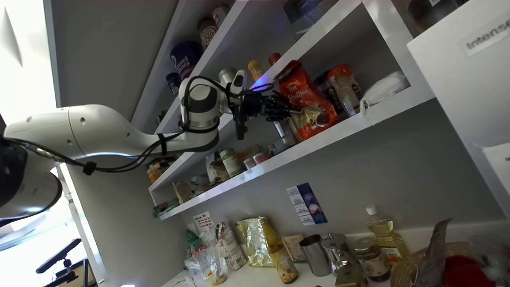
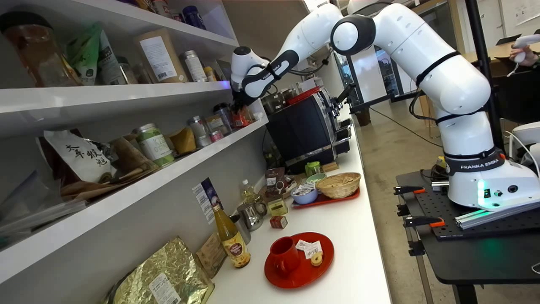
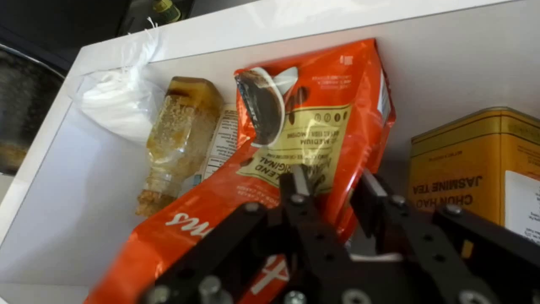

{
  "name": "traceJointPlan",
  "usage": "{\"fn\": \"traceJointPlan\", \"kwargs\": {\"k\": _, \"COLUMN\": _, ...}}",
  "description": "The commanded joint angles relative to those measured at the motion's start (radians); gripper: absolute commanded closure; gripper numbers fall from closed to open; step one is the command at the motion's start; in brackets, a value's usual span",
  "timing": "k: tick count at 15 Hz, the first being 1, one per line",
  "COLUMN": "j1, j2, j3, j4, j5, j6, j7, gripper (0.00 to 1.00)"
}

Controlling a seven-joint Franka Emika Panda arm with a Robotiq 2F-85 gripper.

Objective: Remove the orange packet from the shelf

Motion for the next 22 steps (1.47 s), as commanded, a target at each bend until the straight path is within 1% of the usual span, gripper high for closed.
{"fn": "traceJointPlan", "kwargs": {"k": 1, "j1": 0.004, "j2": 0.020, "j3": 0.006, "j4": 0.039, "j5": 0.003, "j6": -0.020, "j7": -0.022, "gripper": 0.98}}
{"fn": "traceJointPlan", "kwargs": {"k": 2, "j1": 0.006, "j2": 0.017, "j3": 0.005, "j4": 0.035, "j5": 0.002, "j6": -0.026, "j7": -0.019, "gripper": 1.00}}
{"fn": "traceJointPlan", "kwargs": {"k": 5, "j1": 0.023, "j2": -0.006, "j3": -0.009, "j4": 0.005, "j5": -0.025, "j6": -0.064, "j7": 0.004, "gripper": 1.00}}
{"fn": "traceJointPlan", "kwargs": {"k": 7, "j1": 0.031, "j2": -0.043, "j3": -0.004, "j4": -0.040, "j5": -0.030, "j6": -0.083, "j7": 0.011, "gripper": 0.99}}
{"fn": "traceJointPlan", "kwargs": {"k": 10, "j1": 0.061, "j2": -0.156, "j3": 0.004, "j4": -0.173, "j5": -0.039, "j6": -0.114, "j7": 0.030, "gripper": 0.99}}
{"fn": "traceJointPlan", "kwargs": {"k": 11, "j1": 0.079, "j2": -0.214, "j3": 0.008, "j4": -0.247, "j5": -0.048, "j6": -0.122, "j7": 0.044, "gripper": 0.99}}
{"fn": "traceJointPlan", "kwargs": {"k": 12, "j1": 0.092, "j2": -0.249, "j3": 0.016, "j4": -0.287, "j5": -0.049, "j6": -0.136, "j7": 0.049, "gripper": 0.99}}
{"fn": "traceJointPlan", "kwargs": {"k": 14, "j1": 0.123, "j2": -0.322, "j3": 0.029, "j4": -0.380, "j5": -0.066, "j6": -0.181, "j7": 0.061, "gripper": 0.99}}
{"fn": "traceJointPlan", "kwargs": {"k": 16, "j1": 0.150, "j2": -0.393, "j3": 0.057, "j4": -0.483, "j5": -0.050, "j6": -0.244, "j7": 0.059, "gripper": 0.99}}
{"fn": "traceJointPlan", "kwargs": {"k": 17, "j1": 0.180, "j2": -0.424, "j3": 0.055, "j4": -0.535, "j5": -0.034, "j6": -0.281, "j7": 0.060, "gripper": 0.99}}
{"fn": "traceJointPlan", "kwargs": {"k": 18, "j1": 0.191, "j2": -0.454, "j3": 0.074, "j4": -0.591, "j5": -0.025, "j6": -0.304, "j7": 0.071, "gripper": 0.99}}
{"fn": "traceJointPlan", "kwargs": {"k": 19, "j1": 0.204, "j2": -0.469, "j3": 0.094, "j4": -0.639, "j5": 0.000, "j6": -0.313, "j7": 0.072, "gripper": 0.99}}
{"fn": "traceJointPlan", "kwargs": {"k": 20, "j1": 0.216, "j2": -0.481, "j3": 0.114, "j4": -0.689, "j5": 0.017, "j6": -0.298, "j7": 0.072, "gripper": 0.99}}
{"fn": "traceJointPlan", "kwargs": {"k": 22, "j1": 0.245, "j2": -0.466, "j3": 0.159, "j4": -0.762, "j5": 0.059, "j6": -0.233, "j7": 0.072, "gripper": 0.99}}
